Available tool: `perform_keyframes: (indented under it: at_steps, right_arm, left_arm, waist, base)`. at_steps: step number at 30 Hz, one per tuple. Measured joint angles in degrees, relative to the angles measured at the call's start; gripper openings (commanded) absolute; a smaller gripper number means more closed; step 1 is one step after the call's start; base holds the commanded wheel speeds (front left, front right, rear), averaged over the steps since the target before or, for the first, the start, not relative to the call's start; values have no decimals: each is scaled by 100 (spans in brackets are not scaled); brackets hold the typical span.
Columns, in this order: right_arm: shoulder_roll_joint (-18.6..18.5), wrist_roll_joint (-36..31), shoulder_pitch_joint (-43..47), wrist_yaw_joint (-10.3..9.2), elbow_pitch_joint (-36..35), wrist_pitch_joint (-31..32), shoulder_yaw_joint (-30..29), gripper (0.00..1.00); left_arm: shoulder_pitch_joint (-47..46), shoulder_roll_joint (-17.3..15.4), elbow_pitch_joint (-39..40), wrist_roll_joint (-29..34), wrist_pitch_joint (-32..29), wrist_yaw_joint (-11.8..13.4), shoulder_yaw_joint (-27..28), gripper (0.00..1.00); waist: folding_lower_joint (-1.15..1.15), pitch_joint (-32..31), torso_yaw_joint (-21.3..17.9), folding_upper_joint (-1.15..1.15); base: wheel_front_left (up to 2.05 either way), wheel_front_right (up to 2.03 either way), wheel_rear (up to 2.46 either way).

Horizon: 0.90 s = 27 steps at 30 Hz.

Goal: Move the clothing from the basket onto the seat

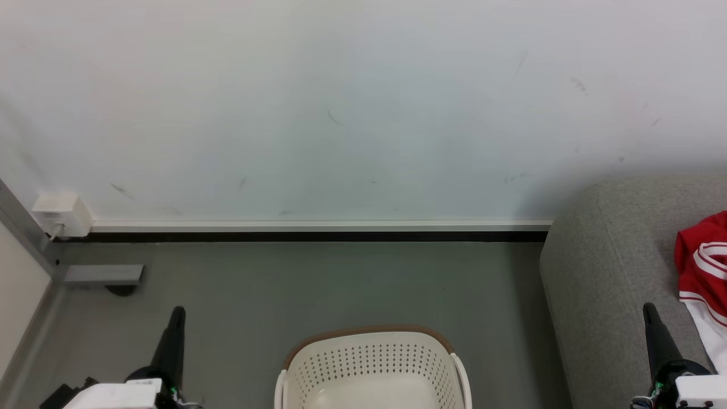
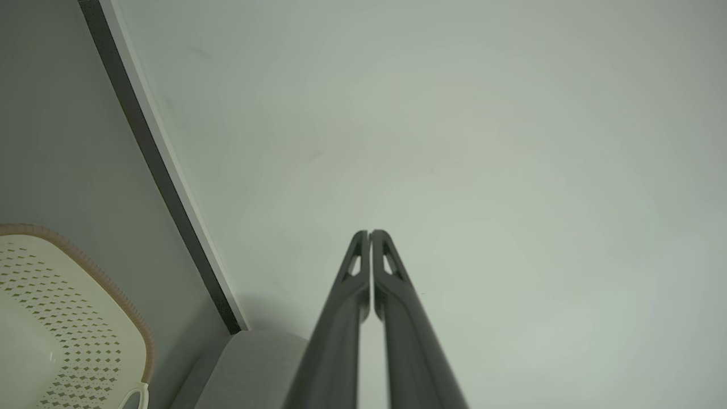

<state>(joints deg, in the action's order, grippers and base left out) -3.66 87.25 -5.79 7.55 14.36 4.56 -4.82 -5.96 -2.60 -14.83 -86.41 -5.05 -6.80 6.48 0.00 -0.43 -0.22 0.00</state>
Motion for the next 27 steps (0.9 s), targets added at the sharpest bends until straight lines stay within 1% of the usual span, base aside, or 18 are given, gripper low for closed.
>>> perform_keyframes:
  at_steps: [16, 27]
  right_arm:
    - [37, 550, -63, 0, 0, 151, -123, 0]
    - [40, 553, -63, 0, 0, 152, -126, 0]
  left_arm:
    - [-54, -8, 42, -555, -149, -48, 10, 0]
    - [-55, -8, 42, -555, -149, -48, 10, 0]
  waist:
    - [0, 43, 22, 0]
    - [0, 43, 22, 0]
  base:
    - [0, 0, 0]
    - [0, 0, 0]
